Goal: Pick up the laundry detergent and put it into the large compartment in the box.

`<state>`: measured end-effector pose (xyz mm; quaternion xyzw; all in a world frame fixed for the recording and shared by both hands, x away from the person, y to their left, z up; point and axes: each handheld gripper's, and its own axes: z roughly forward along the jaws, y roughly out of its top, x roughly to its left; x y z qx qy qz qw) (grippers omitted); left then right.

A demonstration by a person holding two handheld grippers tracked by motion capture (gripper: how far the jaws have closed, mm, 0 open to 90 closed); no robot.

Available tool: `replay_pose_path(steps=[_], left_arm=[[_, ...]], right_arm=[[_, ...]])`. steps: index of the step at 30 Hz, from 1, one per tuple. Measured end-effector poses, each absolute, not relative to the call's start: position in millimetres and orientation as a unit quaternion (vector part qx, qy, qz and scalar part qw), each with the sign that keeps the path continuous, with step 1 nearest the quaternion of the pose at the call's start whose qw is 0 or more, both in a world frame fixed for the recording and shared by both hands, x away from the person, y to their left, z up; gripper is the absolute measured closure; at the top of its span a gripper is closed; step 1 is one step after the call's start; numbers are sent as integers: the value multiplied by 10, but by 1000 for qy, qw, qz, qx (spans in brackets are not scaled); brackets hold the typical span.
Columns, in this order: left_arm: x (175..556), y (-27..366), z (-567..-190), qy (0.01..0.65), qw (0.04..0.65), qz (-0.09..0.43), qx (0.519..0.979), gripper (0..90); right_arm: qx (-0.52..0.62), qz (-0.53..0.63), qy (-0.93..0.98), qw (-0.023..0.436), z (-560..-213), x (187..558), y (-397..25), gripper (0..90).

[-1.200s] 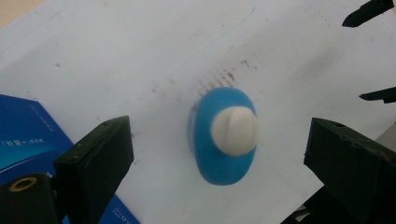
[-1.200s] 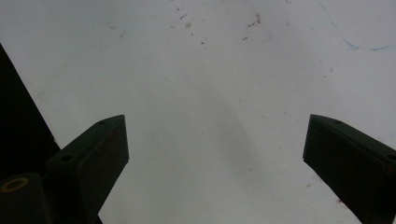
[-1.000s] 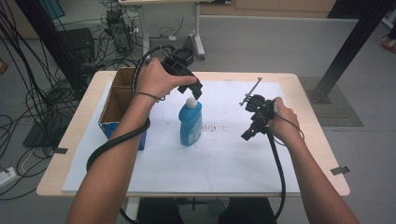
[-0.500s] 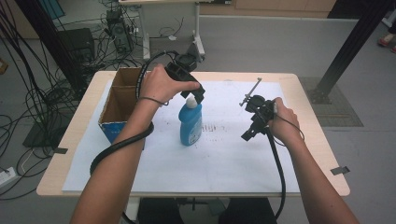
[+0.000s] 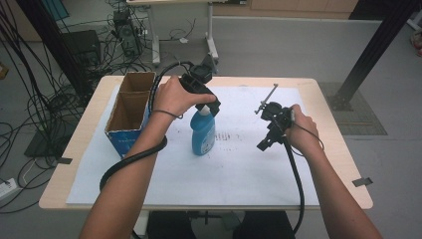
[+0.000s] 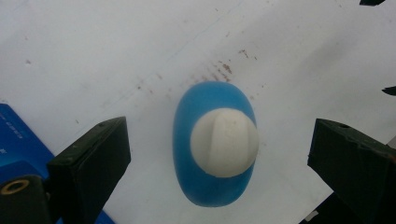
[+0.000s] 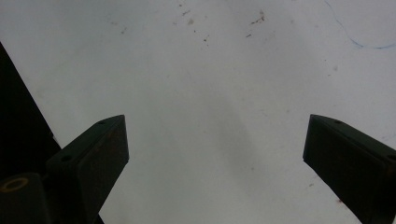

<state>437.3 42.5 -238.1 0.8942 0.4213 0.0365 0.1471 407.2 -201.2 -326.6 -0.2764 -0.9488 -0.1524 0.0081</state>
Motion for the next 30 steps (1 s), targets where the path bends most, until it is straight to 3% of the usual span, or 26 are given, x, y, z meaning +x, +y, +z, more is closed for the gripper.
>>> replay_pose_path(steps=[30], left_arm=[[4377, 347, -2757, 434, 125, 40, 891, 61]], right_arm=[[-275, -152, -949, 13, -3305, 4054, -2017, 67]])
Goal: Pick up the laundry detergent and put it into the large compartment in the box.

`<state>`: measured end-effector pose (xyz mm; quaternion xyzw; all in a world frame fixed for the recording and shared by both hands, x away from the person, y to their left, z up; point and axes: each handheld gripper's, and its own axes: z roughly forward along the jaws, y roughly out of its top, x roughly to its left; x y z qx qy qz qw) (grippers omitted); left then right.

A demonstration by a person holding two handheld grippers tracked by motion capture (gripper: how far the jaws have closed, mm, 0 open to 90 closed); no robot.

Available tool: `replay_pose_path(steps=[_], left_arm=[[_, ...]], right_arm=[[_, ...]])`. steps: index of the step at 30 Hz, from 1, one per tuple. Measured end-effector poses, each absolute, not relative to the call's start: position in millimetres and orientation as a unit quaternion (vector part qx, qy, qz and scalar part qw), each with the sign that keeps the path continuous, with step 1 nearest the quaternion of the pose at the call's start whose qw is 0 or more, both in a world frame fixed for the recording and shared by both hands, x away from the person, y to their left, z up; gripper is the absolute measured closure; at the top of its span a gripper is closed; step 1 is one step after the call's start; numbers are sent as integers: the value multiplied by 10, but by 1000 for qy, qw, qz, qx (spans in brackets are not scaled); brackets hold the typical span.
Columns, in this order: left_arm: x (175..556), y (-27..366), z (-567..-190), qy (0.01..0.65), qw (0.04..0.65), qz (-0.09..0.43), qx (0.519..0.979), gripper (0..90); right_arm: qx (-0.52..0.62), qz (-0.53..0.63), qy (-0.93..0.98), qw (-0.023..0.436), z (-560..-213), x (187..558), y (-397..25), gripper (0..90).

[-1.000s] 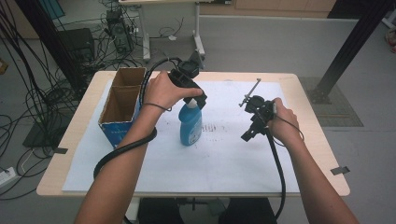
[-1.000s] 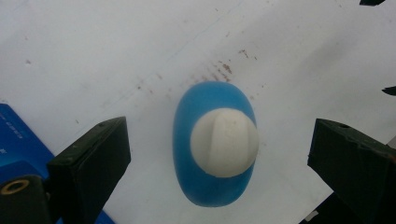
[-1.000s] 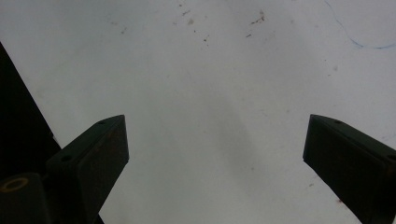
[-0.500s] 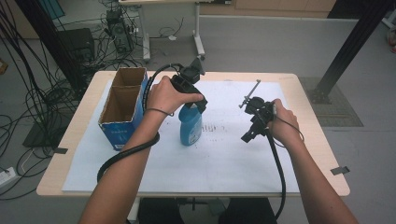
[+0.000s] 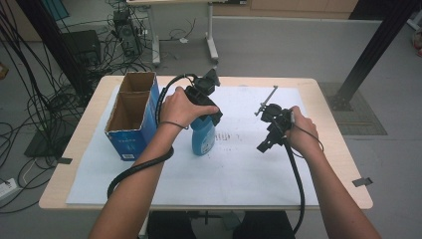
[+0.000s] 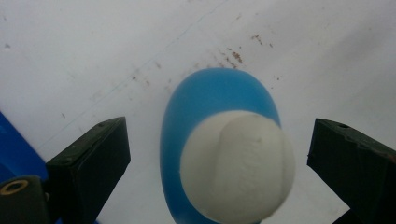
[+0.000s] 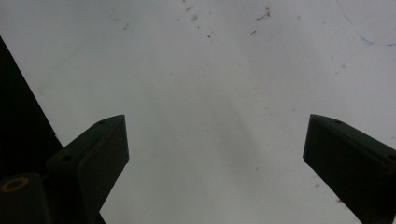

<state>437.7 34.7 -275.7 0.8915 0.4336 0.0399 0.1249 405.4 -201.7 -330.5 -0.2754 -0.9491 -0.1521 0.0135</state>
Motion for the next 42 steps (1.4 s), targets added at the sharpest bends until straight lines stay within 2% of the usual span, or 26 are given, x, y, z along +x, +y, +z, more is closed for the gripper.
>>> replay_pose_path(steps=[42], left_arm=[[4368, 330, -2847, 444, 121, 51, 887, 65]], right_arm=[[-272, -145, -951, 6, -3323, 4050, -2048, 67]])
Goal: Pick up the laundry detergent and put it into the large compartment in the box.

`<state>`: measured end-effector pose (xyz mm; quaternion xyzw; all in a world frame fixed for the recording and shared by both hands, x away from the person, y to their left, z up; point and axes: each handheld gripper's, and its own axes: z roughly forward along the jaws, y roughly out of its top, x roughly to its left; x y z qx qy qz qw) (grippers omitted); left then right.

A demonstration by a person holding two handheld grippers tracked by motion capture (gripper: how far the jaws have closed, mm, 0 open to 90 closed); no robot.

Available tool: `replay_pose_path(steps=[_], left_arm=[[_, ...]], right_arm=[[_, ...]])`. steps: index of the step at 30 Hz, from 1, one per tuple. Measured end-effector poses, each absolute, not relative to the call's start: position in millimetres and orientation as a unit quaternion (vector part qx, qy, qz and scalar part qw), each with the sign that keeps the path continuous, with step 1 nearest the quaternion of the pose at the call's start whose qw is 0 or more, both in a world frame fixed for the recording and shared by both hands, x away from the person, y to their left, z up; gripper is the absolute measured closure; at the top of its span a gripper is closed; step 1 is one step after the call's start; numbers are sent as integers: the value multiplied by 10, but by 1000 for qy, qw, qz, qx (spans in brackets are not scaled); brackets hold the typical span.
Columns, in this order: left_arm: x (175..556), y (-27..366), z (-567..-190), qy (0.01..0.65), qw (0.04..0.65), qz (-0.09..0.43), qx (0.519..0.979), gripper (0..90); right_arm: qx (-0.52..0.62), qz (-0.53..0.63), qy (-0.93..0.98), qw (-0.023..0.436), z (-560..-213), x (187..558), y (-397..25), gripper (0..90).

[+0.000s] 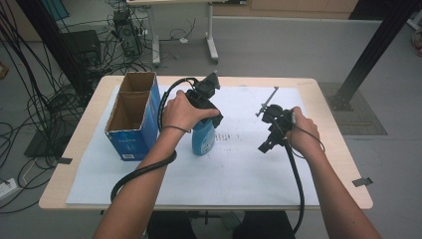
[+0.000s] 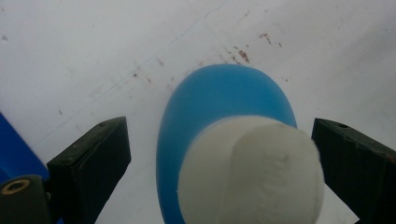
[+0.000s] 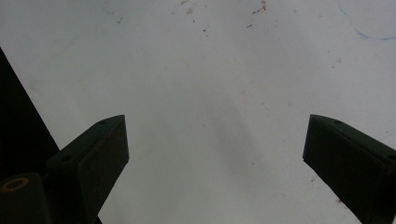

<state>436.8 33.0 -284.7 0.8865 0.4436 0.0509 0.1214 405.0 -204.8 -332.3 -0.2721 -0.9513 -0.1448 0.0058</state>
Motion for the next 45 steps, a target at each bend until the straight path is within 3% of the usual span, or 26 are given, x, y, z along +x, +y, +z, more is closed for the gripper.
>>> replay_pose_path(steps=[45], left_arm=[[4369, 355, -2842, 449, 124, 52, 884, 62]], right_arm=[[-269, -140, -953, 0, -3314, 4067, -2037, 67]])
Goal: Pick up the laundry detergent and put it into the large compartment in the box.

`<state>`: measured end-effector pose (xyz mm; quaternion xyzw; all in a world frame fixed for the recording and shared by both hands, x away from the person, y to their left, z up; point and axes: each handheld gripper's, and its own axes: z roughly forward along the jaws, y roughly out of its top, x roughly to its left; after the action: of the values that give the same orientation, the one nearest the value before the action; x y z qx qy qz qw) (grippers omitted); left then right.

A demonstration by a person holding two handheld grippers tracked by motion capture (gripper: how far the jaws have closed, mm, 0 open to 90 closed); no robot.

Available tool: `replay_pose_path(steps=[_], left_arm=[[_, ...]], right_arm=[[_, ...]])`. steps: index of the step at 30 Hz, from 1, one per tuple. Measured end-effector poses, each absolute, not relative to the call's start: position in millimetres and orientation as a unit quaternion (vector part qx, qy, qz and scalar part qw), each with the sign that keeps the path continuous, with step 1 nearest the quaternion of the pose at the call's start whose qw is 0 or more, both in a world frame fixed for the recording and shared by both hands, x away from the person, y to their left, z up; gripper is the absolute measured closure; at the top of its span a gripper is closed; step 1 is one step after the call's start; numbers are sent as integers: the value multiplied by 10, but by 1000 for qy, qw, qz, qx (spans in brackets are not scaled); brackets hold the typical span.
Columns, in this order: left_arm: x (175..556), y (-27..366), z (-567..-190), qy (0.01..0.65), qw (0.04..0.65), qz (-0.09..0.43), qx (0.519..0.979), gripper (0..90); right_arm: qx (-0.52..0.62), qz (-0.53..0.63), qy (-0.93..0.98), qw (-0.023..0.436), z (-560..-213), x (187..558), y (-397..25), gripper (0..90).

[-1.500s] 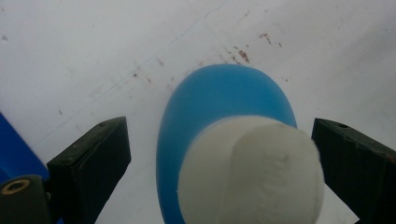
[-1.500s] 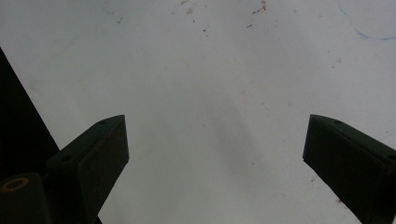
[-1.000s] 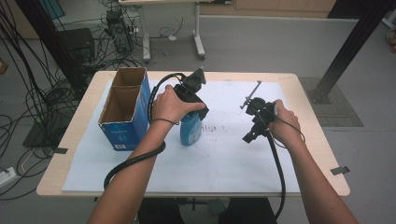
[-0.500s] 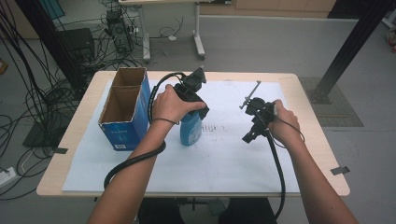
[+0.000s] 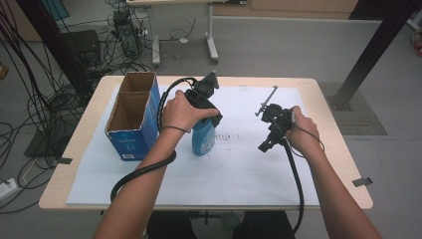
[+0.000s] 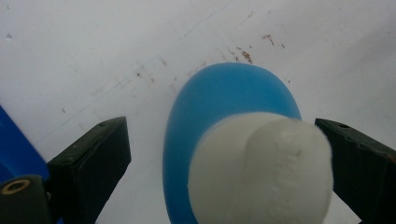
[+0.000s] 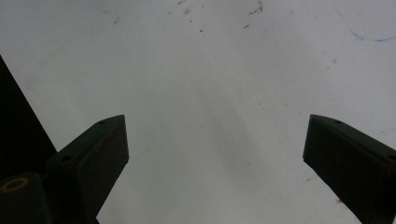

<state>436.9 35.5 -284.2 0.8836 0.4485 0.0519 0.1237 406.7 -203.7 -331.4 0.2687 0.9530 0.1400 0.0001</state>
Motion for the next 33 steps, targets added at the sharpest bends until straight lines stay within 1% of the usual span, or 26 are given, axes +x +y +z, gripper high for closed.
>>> replay_pose_path(steps=[33], left_arm=[[4357, 361, -2846, 451, 120, 55, 883, 68]], right_arm=[[270, 140, 953, 2, -3300, 4057, -2035, 67]])
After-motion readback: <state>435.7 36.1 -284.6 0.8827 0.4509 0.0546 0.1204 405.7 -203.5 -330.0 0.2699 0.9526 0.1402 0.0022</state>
